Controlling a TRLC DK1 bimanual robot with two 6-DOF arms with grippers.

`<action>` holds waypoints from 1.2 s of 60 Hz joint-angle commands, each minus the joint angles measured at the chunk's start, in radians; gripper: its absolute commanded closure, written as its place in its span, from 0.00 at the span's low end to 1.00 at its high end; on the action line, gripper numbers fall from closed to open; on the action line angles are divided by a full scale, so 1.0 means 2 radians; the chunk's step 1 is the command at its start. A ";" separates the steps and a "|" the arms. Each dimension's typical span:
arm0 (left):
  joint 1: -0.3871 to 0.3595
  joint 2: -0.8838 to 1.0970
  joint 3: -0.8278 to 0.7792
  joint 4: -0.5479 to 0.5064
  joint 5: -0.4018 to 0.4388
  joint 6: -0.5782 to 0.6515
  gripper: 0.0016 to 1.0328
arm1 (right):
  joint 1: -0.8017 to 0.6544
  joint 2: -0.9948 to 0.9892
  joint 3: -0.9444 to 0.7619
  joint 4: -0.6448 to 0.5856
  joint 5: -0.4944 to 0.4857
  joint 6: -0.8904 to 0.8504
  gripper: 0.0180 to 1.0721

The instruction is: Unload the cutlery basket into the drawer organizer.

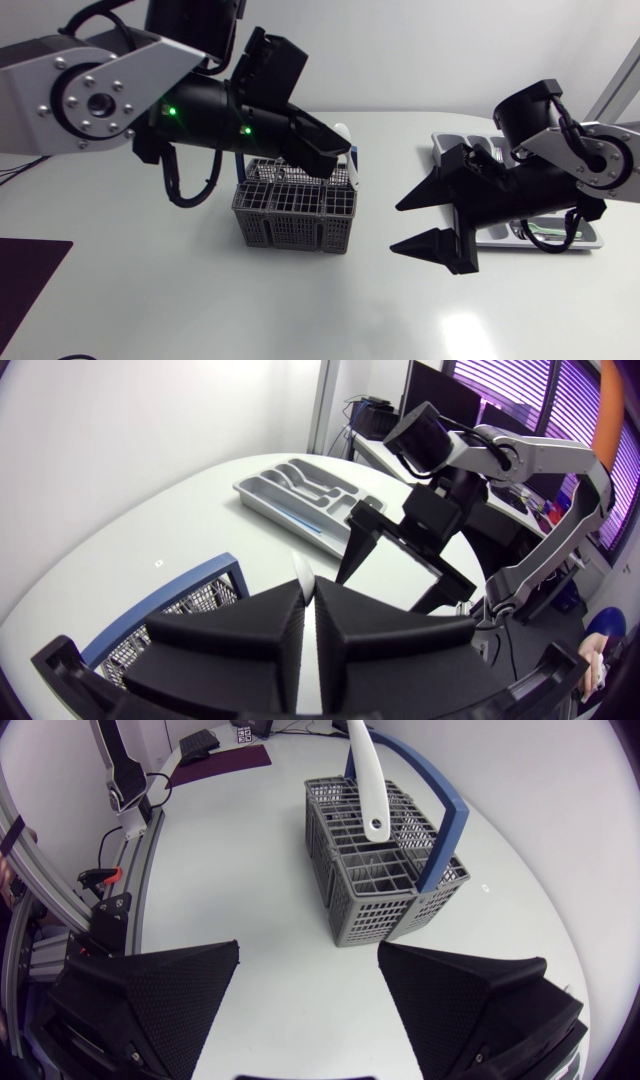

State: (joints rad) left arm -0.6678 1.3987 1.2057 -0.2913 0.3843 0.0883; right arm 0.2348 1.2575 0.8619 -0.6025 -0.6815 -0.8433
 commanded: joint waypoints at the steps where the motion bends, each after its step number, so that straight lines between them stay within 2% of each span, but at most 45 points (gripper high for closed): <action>1: 0.003 -0.014 -0.016 -0.006 0.020 0.020 0.95 | 0.009 -0.015 -0.007 0.002 -0.006 0.019 0.05; 12: -0.004 -0.022 -0.034 -0.022 0.052 0.043 0.94 | 0.025 -0.036 -0.001 0.003 -0.011 0.029 0.14; 18: -0.014 -0.024 -0.043 -0.040 0.076 0.066 0.95 | 0.044 -0.043 -0.001 0.001 -0.013 0.030 0.14; 23: -0.019 -0.023 -0.046 -0.048 0.087 0.076 0.94 | 0.057 -0.048 -0.001 0.001 -0.017 0.031 0.24; 31: -0.033 -0.020 -0.051 -0.048 0.089 0.082 0.94 | 0.077 -0.051 0.004 0.000 -0.018 0.034 0.32; 37: -0.040 -0.016 -0.055 -0.048 0.089 0.085 0.94 | 0.086 -0.053 0.007 -0.002 -0.018 0.038 0.32; 48: -0.048 -0.011 -0.063 -0.048 0.089 0.090 0.94 | 0.098 -0.052 0.012 -0.001 -0.020 0.043 0.46; 60: -0.053 -0.009 -0.071 -0.047 0.090 0.094 0.94 | 0.102 -0.051 0.015 0.001 -0.025 0.047 0.66; 67: -0.056 -0.008 -0.074 -0.045 0.091 0.095 0.94 | 0.104 -0.051 0.015 0.003 -0.025 0.048 0.74; 72: -0.057 -0.008 -0.075 -0.045 0.094 0.095 0.94 | 0.105 -0.050 0.015 0.004 -0.026 0.050 0.74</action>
State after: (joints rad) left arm -0.7719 1.3689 1.0885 -0.3847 0.5537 0.2535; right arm 0.4370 1.1595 0.8753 -0.6010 -0.7246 -0.7666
